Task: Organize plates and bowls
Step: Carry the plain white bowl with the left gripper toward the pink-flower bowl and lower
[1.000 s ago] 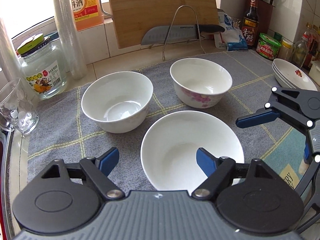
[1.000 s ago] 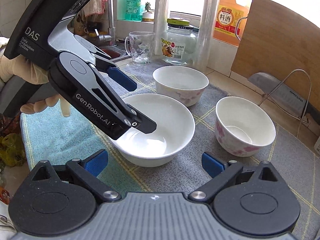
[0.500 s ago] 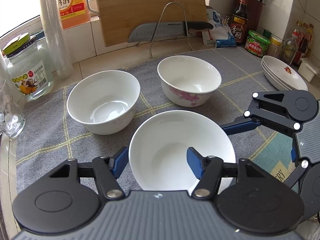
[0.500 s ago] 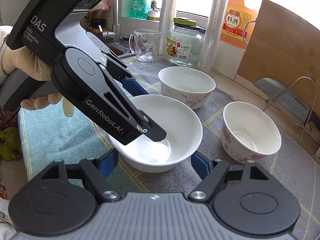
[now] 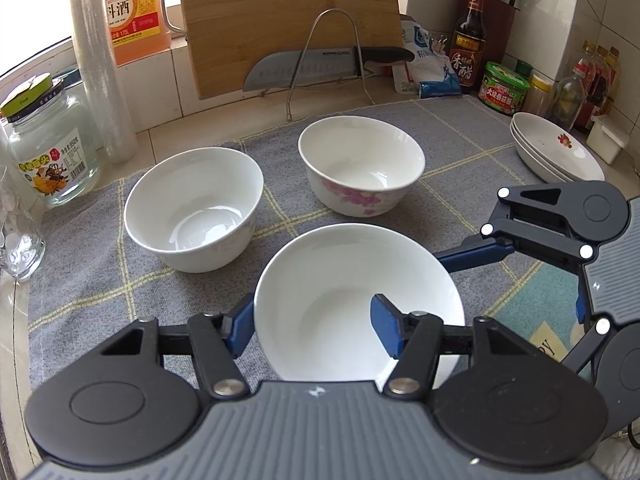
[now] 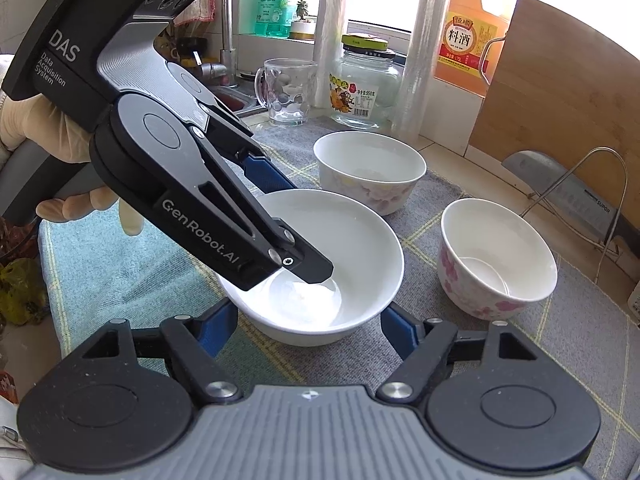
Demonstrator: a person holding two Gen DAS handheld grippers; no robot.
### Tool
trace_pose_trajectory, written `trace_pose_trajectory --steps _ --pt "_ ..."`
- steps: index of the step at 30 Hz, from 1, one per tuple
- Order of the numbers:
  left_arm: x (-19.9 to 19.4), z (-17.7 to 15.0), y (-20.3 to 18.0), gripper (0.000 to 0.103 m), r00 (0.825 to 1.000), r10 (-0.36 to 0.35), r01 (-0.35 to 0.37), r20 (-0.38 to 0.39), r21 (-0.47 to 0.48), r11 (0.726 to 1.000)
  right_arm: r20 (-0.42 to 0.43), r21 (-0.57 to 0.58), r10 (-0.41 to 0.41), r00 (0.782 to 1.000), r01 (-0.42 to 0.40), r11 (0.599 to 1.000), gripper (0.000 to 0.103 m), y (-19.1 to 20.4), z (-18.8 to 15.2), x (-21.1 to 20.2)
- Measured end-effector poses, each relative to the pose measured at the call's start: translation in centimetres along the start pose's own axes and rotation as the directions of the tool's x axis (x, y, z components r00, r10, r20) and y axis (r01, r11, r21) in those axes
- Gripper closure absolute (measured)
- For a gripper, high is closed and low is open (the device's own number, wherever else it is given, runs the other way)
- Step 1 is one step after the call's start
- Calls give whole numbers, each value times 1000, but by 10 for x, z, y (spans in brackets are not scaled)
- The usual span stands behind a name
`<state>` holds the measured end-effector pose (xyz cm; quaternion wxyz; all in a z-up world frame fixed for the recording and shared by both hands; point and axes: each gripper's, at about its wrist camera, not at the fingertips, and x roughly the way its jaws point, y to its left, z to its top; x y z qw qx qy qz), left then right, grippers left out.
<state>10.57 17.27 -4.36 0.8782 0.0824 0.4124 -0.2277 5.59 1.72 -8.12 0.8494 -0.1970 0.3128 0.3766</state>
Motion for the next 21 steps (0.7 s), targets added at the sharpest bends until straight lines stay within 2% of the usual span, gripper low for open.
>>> trace_pose_trajectory --steps 9,21 --pt "-3 9 -29 43 999 -21 20 24 24 999 8 13 -26 1000 26 1000 21 -11 -11 -27" --pt "18 28 -77 43 994 -102 100 29 70 993 -35 63 -90 995 92 994 21 -39 -43 -63"
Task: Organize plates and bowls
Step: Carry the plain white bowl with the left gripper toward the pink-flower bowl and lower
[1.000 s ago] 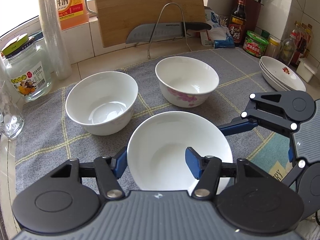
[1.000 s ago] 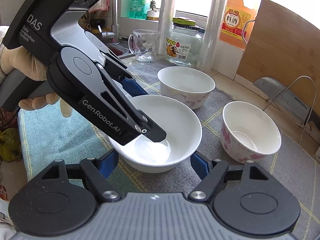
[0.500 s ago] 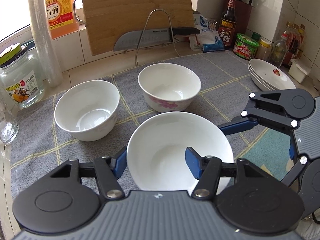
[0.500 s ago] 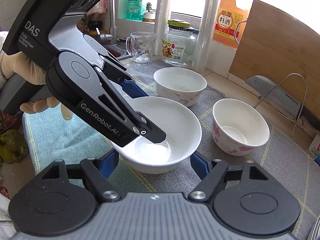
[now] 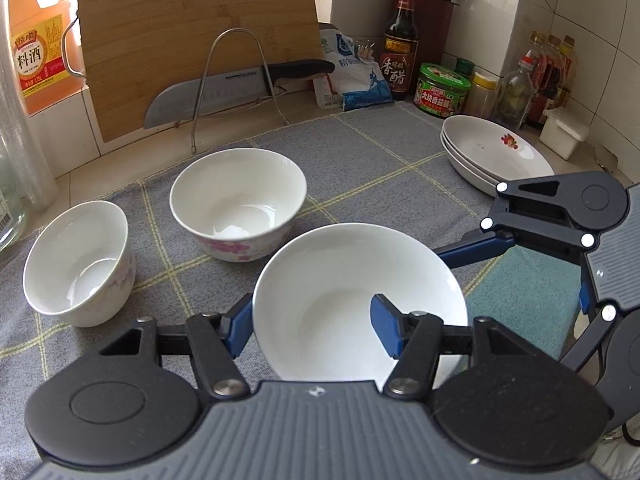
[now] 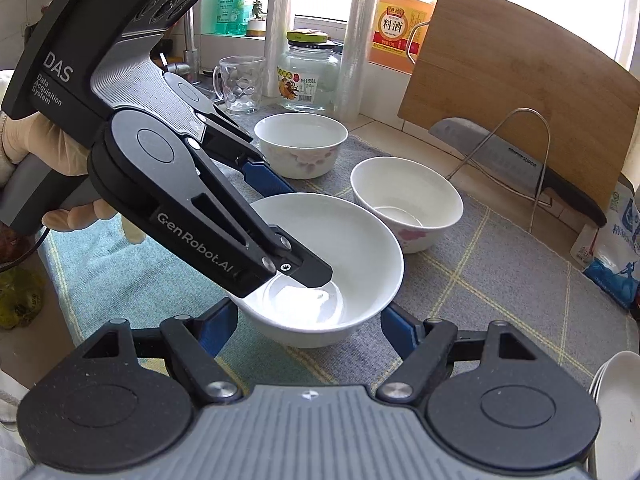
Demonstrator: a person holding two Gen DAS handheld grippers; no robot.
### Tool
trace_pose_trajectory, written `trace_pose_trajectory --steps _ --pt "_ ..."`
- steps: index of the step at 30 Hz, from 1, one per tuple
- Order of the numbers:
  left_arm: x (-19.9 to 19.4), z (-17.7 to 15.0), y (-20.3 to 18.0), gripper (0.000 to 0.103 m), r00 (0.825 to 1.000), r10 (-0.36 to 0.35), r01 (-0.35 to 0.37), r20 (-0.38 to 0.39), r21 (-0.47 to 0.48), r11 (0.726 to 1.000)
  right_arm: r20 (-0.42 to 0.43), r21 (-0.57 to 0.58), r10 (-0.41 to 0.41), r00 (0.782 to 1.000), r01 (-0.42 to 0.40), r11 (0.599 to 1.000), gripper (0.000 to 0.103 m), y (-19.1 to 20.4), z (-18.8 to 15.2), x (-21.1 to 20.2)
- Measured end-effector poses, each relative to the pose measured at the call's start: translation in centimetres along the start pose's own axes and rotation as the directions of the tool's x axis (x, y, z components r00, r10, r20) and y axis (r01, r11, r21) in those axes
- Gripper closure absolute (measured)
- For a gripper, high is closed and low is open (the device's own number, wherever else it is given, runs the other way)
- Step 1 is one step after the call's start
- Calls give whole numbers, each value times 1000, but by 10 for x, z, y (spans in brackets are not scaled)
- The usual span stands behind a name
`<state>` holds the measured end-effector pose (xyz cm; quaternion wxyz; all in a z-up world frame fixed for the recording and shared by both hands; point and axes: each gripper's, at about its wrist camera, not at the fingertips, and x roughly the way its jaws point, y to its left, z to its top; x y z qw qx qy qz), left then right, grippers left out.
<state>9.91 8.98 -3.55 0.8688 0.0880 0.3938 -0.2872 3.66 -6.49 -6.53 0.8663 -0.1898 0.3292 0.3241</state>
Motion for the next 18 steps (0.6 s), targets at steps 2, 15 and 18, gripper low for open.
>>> trace_pose_trajectory --steps 2,15,18 --pt "5 3 -7 43 1000 -10 10 -3 5 1000 -6 3 -10 1000 10 1000 21 -3 -5 -4" --pt "22 11 -35 42 998 -53 53 -26 28 998 -47 46 -17 999 19 999 21 -19 -28 -14" --pt "24 11 -37 42 998 -53 53 -31 28 998 -52 49 -14 999 16 999 21 -19 -31 -15"
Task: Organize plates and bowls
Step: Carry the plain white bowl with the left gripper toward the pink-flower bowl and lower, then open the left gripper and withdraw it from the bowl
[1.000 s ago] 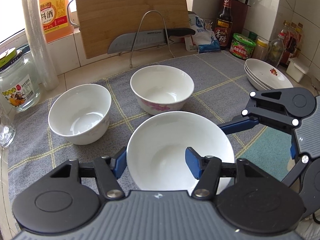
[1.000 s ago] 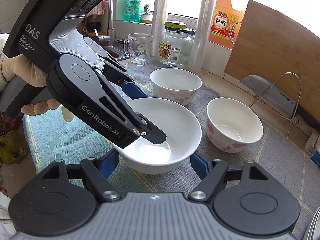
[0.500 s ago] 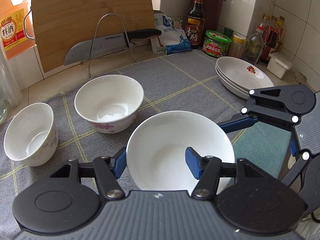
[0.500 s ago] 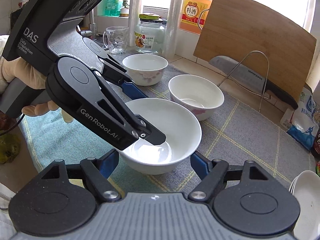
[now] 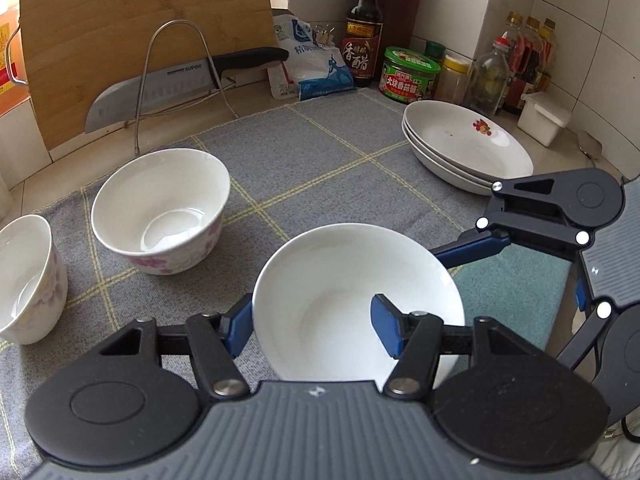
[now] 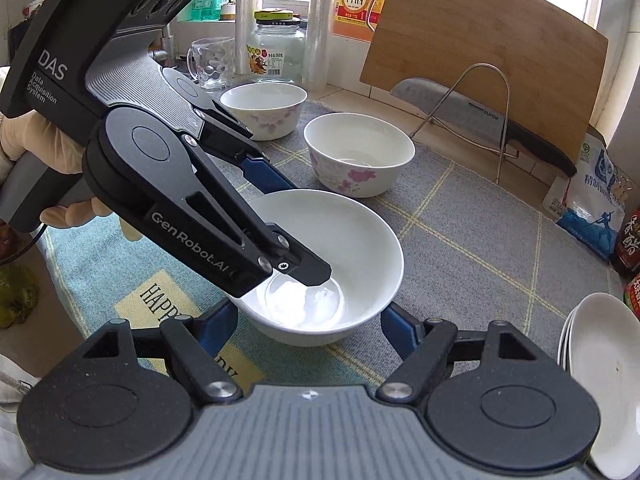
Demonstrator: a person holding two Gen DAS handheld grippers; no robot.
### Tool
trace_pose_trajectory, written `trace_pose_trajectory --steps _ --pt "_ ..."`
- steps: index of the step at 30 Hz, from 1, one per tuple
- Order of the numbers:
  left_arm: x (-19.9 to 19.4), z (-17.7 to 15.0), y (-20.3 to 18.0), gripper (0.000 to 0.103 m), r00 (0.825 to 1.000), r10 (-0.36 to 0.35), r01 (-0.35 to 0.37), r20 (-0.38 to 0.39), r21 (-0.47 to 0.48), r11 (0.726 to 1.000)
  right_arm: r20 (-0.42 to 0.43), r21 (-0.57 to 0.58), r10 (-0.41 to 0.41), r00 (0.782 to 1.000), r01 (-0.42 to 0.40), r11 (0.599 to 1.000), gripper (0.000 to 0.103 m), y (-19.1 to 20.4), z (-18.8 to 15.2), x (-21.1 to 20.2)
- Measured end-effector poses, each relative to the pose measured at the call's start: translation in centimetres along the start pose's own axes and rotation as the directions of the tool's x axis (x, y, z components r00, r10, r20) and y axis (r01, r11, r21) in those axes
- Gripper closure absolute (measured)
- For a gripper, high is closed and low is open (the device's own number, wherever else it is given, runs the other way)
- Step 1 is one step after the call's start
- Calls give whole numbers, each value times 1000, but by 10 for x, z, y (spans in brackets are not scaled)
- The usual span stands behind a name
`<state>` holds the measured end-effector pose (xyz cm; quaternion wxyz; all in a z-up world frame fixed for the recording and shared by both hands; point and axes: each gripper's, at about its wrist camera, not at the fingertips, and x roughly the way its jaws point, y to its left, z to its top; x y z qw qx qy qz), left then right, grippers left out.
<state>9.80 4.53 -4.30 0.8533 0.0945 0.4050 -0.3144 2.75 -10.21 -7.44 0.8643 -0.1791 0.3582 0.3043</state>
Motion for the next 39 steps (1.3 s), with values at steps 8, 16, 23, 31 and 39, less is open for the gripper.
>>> trace_pose_trajectory --steps 8,16,23,31,39 --pt "1 -2 0 34 1000 -12 12 0 -6 1000 -8 9 13 1000 -13 1000 21 -1 -3 5" --pt "-12 2 2 7 998 21 -21 65 3 1000 15 11 37 999 -37 999 2 -3 -4 1" --pt "-25 1 16 7 990 96 -92 103 -38 995 42 24 26 999 -27 999 0 -12 1 -10" --pt "-29 1 24 6 974 186 -184 126 -33 982 64 79 26 998 -31 996 0 -34 12 -15" --pt "-27 0 35 6 956 261 -255 135 -62 965 81 79 11 997 -17 997 0 -49 30 -15"
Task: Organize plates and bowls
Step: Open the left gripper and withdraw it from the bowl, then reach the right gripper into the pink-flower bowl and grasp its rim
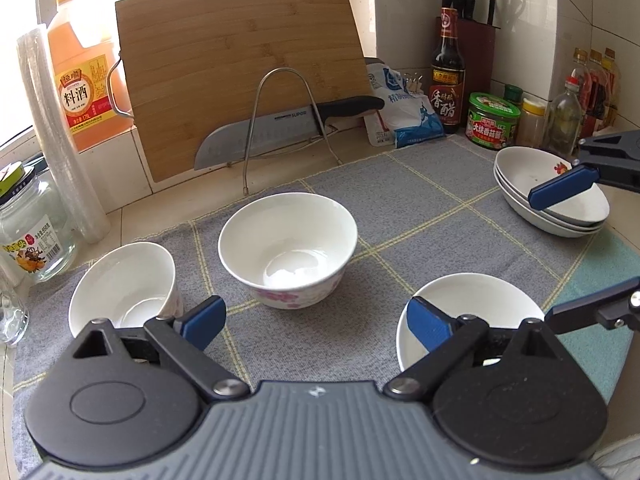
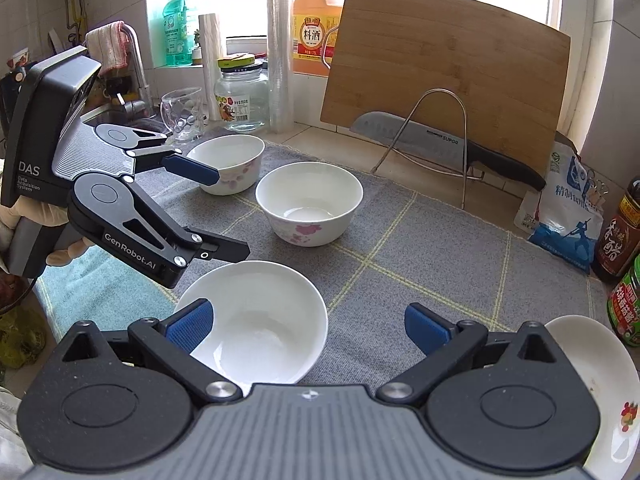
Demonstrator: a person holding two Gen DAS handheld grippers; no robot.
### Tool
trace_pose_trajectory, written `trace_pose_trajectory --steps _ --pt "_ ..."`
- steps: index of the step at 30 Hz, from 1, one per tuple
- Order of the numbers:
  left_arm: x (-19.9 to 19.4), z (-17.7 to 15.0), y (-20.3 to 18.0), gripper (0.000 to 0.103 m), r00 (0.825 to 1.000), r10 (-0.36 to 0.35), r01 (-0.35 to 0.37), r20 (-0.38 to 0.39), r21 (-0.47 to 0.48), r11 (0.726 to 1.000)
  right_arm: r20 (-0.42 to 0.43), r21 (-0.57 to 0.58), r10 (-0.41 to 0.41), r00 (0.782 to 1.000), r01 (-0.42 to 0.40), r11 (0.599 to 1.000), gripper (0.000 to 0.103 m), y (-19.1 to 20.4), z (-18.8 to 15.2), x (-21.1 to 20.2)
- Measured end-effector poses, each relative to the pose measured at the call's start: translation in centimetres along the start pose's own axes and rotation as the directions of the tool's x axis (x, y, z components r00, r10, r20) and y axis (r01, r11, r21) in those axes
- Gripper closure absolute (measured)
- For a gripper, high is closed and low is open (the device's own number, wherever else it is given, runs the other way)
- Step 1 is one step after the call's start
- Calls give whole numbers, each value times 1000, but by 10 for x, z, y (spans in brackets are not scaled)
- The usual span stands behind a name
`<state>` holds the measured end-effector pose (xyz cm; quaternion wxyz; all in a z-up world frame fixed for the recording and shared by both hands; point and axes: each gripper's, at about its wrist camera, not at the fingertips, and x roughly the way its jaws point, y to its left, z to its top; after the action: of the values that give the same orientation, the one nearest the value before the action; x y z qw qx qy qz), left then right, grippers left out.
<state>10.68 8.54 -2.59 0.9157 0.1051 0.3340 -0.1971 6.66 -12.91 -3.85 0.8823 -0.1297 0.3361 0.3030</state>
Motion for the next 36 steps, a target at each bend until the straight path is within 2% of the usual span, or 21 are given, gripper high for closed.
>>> trace_pose_trajectory --steps 9,16,26,36 --pt "12 1 13 6 998 53 -51 26 -63 997 -7 -11 2 1000 -2 1000 0 -8 27 17" --pt "23 3 21 6 998 58 -54 25 -114 992 -32 -16 4 999 -5 1000 0 -14 45 39" --pt "43 6 14 6 997 73 -72 17 -51 996 -63 -13 45 997 -46 999 0 -28 73 73" --pt "57 10 14 6 1000 22 -22 -5 -69 997 -109 1 113 988 -114 993 0 -35 92 117"
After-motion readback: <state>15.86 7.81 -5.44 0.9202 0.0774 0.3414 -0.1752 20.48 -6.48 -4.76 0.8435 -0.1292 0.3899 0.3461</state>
